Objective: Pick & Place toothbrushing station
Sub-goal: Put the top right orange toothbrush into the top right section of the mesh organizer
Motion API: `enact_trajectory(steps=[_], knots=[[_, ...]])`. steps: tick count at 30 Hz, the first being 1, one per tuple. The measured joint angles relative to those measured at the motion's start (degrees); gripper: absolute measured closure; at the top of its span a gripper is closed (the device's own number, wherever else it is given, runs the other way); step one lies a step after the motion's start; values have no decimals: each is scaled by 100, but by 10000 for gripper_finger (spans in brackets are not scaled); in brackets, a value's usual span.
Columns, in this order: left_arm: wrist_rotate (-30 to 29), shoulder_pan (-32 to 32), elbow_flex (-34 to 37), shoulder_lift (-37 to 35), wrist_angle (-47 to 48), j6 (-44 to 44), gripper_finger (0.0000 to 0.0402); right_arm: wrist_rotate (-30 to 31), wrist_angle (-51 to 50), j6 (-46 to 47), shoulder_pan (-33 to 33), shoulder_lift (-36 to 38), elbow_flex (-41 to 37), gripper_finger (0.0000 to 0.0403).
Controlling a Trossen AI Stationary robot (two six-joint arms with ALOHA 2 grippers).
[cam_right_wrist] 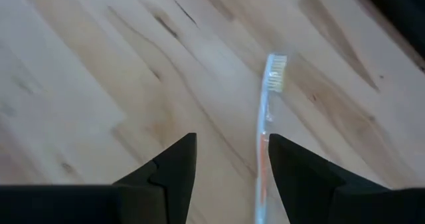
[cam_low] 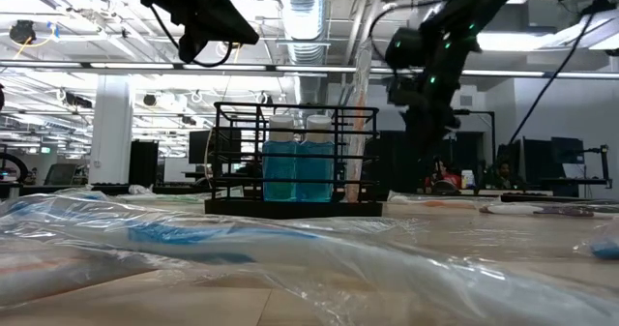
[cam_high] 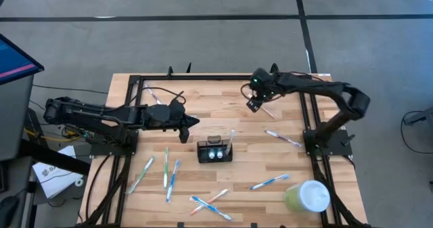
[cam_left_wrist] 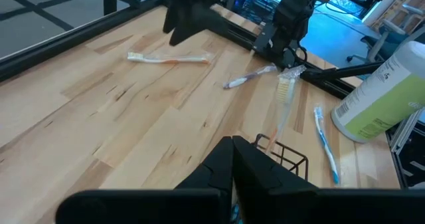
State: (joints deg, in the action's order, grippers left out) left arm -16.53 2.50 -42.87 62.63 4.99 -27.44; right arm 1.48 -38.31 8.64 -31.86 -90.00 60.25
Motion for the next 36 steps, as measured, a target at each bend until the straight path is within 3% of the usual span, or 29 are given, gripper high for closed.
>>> enact_trajectory(steps=[19, 36], knots=[[-20, -68, 0, 0, 4, 39, 402, 3, 313, -323, -282, -1316, 78, 223], [-48, -66, 0, 0, 4, 20, 402, 19, 565, -260, -600, -1436, 62, 238]])
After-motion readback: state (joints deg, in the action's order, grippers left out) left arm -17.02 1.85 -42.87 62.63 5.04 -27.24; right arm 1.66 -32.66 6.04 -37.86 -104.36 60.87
